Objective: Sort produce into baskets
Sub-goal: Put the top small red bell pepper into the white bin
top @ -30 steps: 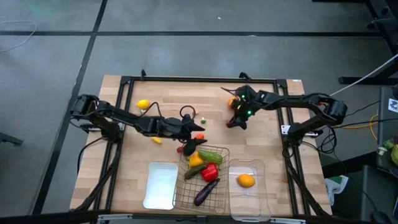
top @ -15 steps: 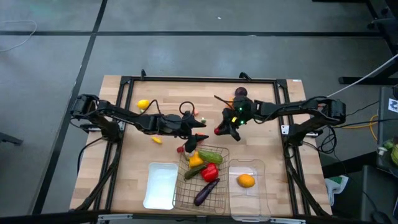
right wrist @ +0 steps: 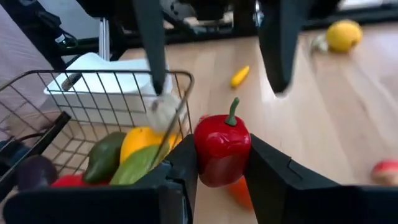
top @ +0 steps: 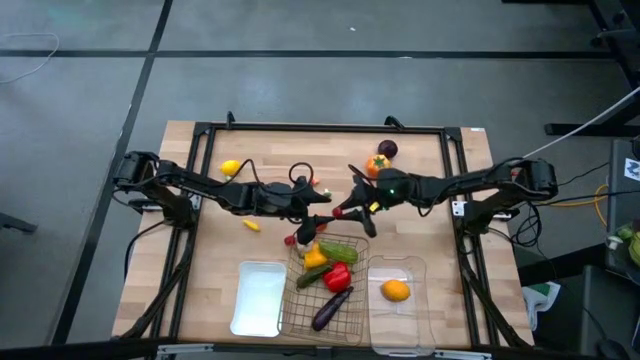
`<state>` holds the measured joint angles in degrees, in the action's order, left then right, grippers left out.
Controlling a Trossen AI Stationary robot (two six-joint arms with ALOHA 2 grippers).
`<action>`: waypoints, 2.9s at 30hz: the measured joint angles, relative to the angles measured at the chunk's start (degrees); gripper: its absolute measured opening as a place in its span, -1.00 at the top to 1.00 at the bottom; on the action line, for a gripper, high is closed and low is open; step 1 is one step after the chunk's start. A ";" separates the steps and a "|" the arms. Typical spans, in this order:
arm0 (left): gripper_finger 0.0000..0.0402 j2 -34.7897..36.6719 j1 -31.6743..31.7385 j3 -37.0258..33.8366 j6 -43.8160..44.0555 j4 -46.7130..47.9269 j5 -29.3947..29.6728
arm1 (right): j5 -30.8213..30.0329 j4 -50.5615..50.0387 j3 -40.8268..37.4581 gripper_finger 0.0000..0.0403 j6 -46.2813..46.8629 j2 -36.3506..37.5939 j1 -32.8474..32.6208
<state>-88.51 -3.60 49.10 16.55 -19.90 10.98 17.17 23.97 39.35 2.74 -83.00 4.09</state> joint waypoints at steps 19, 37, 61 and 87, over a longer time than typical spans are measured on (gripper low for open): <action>0.08 0.00 -0.07 -0.02 0.13 -0.26 0.00 | -7.57 2.63 0.00 0.47 -3.60 0.00 -4.13; 0.39 -1.21 -0.17 -0.04 1.36 -2.30 -0.09 | -7.57 2.68 0.00 0.47 -3.54 0.00 -4.08; 0.97 -1.40 -0.17 -0.02 1.55 -2.19 -0.15 | -7.57 2.35 0.00 0.47 -3.25 0.00 -4.08; 0.99 -1.44 -0.11 -0.07 1.08 -1.79 0.00 | -7.04 0.22 0.04 -0.15 -2.99 0.02 -4.13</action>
<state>-89.95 -3.70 49.04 17.63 -21.69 10.99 10.13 24.19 39.40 -0.25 -82.98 -0.03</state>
